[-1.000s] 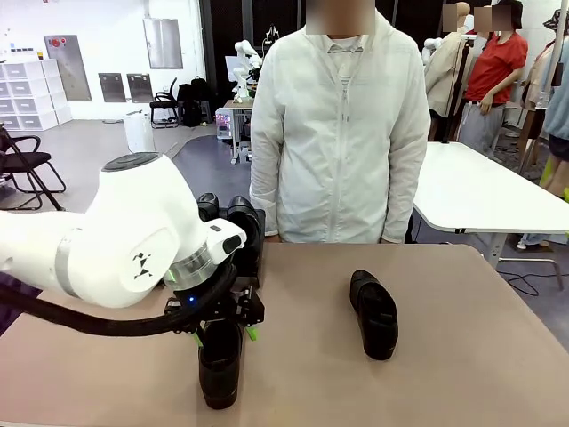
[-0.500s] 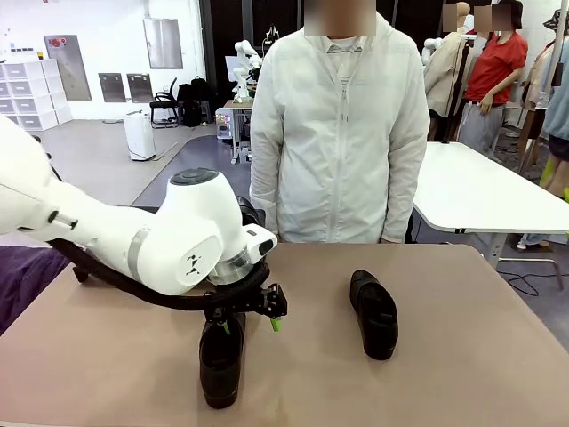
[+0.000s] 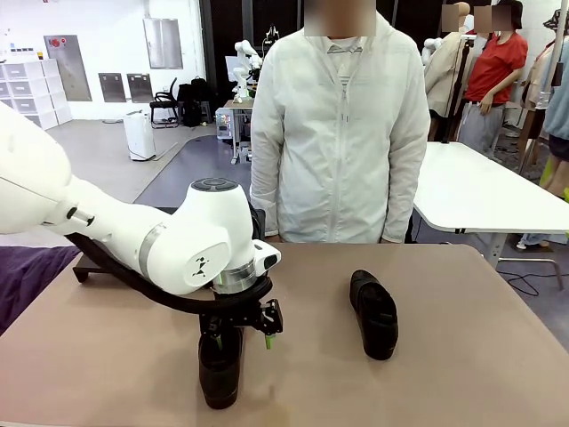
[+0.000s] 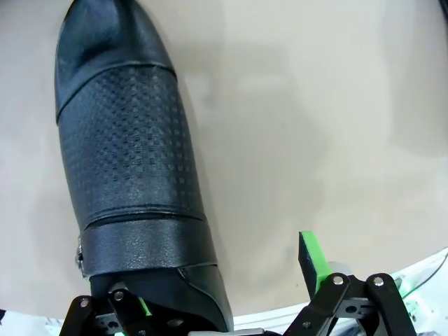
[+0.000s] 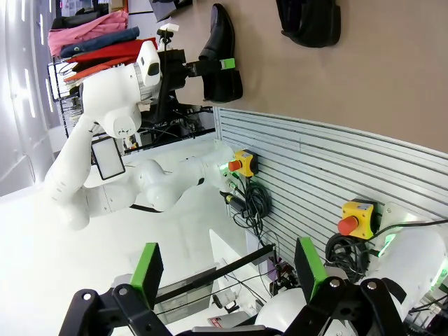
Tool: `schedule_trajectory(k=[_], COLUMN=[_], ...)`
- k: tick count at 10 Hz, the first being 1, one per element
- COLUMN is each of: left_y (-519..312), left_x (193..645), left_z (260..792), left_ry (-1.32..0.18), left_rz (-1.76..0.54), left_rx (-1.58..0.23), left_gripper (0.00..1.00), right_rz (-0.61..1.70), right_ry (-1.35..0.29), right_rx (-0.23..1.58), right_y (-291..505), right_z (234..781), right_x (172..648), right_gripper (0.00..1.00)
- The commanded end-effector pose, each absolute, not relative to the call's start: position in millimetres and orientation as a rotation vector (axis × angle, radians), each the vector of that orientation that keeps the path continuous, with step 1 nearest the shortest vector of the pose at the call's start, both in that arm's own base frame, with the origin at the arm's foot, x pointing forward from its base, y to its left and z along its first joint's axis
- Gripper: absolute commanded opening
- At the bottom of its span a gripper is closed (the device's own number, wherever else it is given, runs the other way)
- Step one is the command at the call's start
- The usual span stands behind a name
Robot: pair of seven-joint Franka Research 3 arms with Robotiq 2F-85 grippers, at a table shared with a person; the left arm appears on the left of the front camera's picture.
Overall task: Organize the shoes by placing them on the stand.
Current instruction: Place the Shoe from the middle of the table onto the Shoes Stand.
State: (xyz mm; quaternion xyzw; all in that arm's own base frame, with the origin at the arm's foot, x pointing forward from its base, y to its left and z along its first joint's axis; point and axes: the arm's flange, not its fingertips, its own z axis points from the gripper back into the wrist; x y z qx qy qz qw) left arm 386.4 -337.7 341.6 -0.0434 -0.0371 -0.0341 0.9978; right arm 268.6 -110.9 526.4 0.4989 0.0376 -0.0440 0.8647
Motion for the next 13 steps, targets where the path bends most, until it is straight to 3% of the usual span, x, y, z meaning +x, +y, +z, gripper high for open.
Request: schedule_trajectory(k=[1, 2, 13], left_y=[-345.6, -344.8, -323.9], left_x=[394.4, 395.8, 391.2], left_z=[341.7, 340.6, 356.6], left_ry=[-0.085, -0.079, -0.080], left_rz=[-0.041, -0.033, -0.097], left_rx=[-0.048, -0.049, -0.069], left_gripper=[0.48, 0.00, 0.00], right_rz=[-0.068, -0.068, -0.068], right_ry=[0.067, 0.067, 0.067], right_rx=[1.057, 1.057, 1.057], right_y=[-113.0, -113.0, -113.0], right_z=[528.9, 528.9, 528.9], right_x=[269.0, 269.0, 269.0], right_gripper=[1.00, 1.00, 1.00])
